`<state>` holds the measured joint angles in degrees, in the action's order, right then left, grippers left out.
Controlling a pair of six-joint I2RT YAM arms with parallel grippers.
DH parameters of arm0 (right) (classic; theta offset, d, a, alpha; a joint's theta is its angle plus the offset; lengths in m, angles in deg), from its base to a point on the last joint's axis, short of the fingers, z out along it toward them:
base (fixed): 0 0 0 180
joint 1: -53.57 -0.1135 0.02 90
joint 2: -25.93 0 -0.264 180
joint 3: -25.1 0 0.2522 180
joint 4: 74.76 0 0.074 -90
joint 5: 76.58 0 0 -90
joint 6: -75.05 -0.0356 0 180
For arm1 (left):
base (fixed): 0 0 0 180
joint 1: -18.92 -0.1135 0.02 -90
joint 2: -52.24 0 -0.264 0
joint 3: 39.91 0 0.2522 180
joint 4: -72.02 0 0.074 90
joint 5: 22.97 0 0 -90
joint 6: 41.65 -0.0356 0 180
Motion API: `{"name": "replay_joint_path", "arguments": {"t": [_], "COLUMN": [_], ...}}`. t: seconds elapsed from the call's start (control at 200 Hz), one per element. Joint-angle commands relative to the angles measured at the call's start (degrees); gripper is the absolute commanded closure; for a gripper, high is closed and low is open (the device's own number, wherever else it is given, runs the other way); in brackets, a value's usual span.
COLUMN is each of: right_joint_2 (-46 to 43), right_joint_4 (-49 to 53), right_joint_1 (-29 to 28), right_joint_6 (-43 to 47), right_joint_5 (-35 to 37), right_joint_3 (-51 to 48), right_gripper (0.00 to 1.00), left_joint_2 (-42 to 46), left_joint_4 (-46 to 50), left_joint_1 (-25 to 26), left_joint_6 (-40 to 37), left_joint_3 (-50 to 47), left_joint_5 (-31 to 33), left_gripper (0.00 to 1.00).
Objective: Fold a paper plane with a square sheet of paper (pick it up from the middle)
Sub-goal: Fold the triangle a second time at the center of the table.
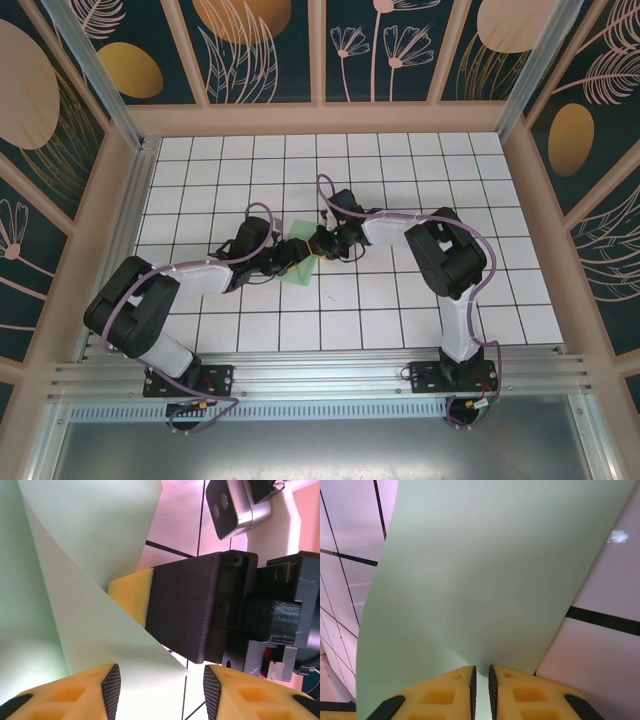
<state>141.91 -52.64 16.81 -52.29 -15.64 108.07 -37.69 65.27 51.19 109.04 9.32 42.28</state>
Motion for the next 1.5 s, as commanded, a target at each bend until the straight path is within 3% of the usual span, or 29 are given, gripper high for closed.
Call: {"name": "replay_joint_path", "arguments": {"t": [0.0,0.14,0.49,0.741,1.126,1.496], "right_joint_2": [2.2,2.3,1.7,-1.0,-10.2,-10.9], "right_joint_4": [0.6,0.5,-3.4,-8.0,-12.6,-6.2], "right_joint_1": [0.5,0.6,2.2,4.0,3.7,1.0], "right_joint_6": [-0.7,-1.0,-3.0,-5.2,1.3,6.5], "right_joint_5": [0.5,0.4,-4.1,-7.4,-10.6,-7.2], "right_joint_3": [-1.6,-1.6,-2.6,-3.9,-11.1,-10.5], "right_gripper": [0.8,0.8,0.81,0.8,0.6,0.59], "left_joint_2": [-1.4,-1.8,-3.3,-4.5,-4.8,-5.3], "left_joint_4": [-4.8,-5.4,-4.6,-3.8,-3.4,-3.4], "left_joint_1": [0.2,0.2,0.2,0.1,0.1,0.2], "left_joint_6": [0.7,0.5,0.5,0.6,1.0,1.1], "left_joint_3": [-1.0,-1.5,-2.9,-2.5,-1.7,-1.3], "left_joint_5": [-1.3,-0.4,2.6,3.6,3.8,3.6], "left_gripper": [0.5,0.57,0.86,0.88,0.88,0.88]}}
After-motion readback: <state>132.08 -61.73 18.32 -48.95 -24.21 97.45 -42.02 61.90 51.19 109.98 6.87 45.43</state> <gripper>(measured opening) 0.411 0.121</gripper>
